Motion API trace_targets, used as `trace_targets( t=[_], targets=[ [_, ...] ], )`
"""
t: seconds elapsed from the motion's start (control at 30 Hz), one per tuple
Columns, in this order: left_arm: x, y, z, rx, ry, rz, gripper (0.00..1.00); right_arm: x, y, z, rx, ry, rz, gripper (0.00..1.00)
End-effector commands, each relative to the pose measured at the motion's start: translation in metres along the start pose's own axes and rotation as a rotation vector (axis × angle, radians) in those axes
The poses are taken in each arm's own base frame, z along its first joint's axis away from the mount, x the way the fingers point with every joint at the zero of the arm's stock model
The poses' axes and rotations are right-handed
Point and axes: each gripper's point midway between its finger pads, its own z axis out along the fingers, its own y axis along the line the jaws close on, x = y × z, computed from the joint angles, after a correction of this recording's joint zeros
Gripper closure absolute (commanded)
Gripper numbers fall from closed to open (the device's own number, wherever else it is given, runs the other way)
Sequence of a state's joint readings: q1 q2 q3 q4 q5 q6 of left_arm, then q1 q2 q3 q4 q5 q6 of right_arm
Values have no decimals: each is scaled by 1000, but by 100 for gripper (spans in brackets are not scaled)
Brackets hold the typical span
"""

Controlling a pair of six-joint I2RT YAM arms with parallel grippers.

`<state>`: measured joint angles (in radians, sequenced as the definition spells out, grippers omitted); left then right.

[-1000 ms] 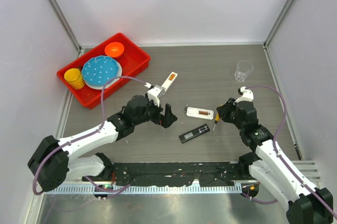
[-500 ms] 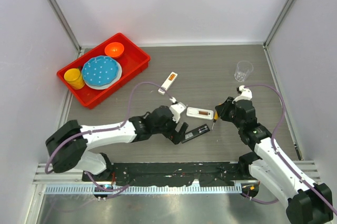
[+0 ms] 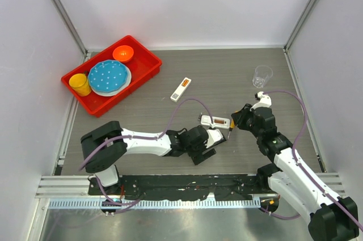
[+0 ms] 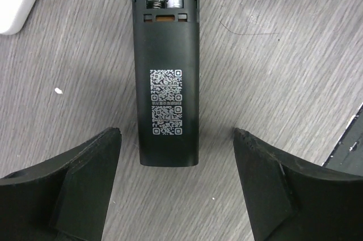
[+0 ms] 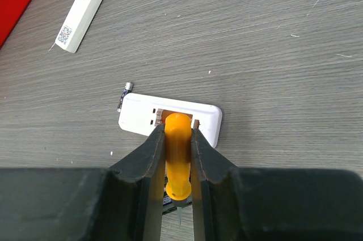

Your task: Unload the batteries from the remote control

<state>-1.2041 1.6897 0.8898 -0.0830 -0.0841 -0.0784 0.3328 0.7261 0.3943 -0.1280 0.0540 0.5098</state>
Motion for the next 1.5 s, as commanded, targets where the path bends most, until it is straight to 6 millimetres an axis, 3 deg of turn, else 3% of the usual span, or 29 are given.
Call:
trace_targets(
  t=[0.0,0.33,0.5,0.83,1.13,1.47],
  targets=[
    [-1,2,1,8,22,67,18,-14,8,0,-30,-53,2,99],
    [18,5,5,6,89,108,36,-17,14,6,-58,-68,-1,99],
    [13,9,8,29,69,113,38,-27,21,7,-82,-99,-7,99],
    [1,2,6,163,-17,46,48,-27,25,17,-115,-114,-38,99],
    [12,13,14,121,42,-6,63,-26,8,17,-54,-177,-18,99],
    [13,7,17,156,60,-9,69,-8,4,19,-53,-145,11,99]
  ],
)
